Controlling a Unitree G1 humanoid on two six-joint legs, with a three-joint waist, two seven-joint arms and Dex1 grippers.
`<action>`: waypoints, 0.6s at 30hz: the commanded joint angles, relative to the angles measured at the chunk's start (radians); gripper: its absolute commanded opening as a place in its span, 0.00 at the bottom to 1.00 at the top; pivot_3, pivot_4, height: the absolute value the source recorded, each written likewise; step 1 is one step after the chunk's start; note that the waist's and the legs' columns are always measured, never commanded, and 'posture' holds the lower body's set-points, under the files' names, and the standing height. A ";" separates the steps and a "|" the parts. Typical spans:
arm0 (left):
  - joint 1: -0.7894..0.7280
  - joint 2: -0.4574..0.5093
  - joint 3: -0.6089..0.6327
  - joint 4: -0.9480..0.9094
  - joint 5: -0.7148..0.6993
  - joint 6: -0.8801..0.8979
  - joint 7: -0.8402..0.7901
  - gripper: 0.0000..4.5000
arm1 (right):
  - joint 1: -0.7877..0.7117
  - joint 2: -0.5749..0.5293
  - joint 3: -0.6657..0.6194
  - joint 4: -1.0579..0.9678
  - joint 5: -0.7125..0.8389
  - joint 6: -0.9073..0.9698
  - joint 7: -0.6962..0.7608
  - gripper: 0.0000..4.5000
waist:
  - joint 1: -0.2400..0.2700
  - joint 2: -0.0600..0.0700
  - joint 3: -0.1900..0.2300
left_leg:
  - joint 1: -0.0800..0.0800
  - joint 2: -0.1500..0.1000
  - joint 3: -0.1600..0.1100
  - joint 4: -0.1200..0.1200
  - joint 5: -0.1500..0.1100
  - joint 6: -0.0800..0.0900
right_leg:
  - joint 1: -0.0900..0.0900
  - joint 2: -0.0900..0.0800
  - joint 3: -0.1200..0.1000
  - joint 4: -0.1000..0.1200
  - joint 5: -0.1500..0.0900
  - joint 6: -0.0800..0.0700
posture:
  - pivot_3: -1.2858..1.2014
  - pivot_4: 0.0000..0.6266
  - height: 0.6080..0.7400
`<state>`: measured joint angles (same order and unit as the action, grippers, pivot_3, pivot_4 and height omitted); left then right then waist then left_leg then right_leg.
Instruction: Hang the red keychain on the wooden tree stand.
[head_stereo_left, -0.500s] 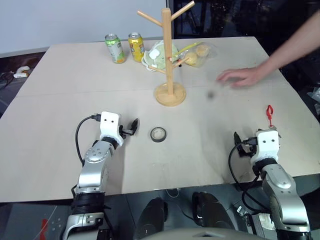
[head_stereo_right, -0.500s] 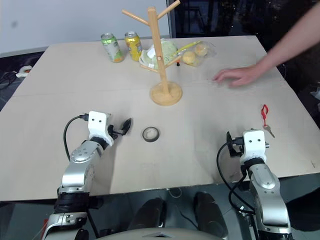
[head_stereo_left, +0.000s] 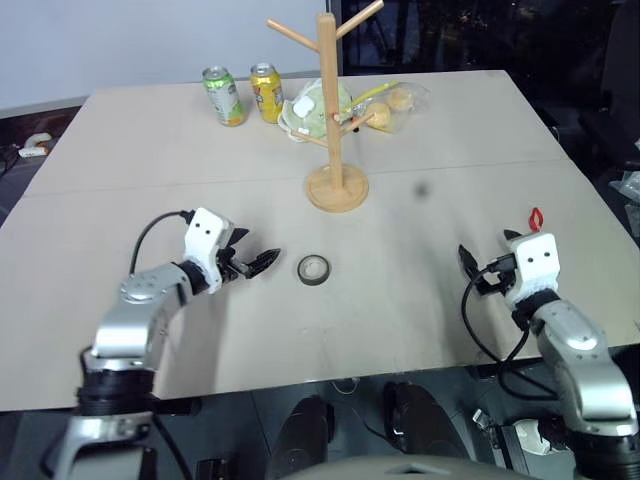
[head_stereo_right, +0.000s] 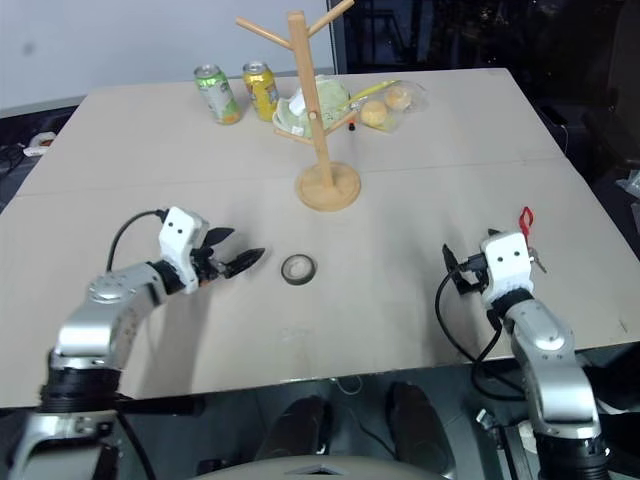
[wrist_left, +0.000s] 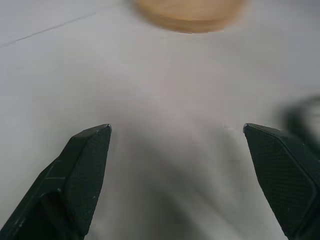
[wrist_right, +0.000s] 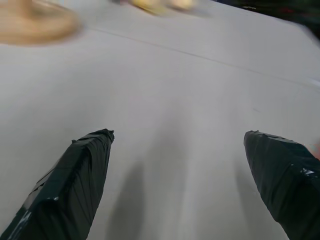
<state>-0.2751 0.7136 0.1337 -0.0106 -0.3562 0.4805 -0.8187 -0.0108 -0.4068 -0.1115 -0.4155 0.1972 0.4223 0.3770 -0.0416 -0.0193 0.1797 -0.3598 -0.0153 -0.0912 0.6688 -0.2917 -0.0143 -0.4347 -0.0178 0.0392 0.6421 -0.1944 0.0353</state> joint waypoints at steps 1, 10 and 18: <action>-0.101 0.088 -0.049 -0.049 -0.052 0.057 -0.166 0.98 | -0.055 -0.102 -0.016 -0.072 0.168 0.066 0.206 1.00 | 0.004 0.001 0.001 | 0.000 0.000 0.000 0.000 0.000 0.000 | 0.000 0.000 0.000 0.000 0.000 0.000 | 0.52 0.24 1.00; -0.248 0.117 -0.284 0.040 0.103 -0.057 -0.323 0.98 | -0.154 -0.255 0.074 -0.162 0.350 0.144 0.452 1.00 | -0.002 0.000 0.002 | -0.001 0.000 0.000 0.000 -0.001 0.002 | 0.000 0.001 0.000 -0.001 0.000 0.000 | 0.52 0.24 1.00; -0.289 0.055 -0.375 0.215 0.238 -0.239 -0.334 0.98 | -0.184 -0.252 0.097 -0.210 0.369 0.175 0.420 1.00 | 0.007 0.000 0.002 | -0.001 0.000 0.000 0.001 -0.001 0.002 | 0.000 0.000 0.000 -0.001 0.000 0.000 | 0.52 0.24 1.00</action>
<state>-0.5631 0.7723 -0.2340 0.1771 -0.1475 0.2735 -1.1510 -0.1864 -0.6556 0.0008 -0.5849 0.5489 0.5917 0.8053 -0.0341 -0.0194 0.1813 -0.3610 -0.0155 -0.0907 0.6694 -0.2930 -0.0121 -0.4347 -0.0179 0.0395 0.6408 -0.1943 0.0356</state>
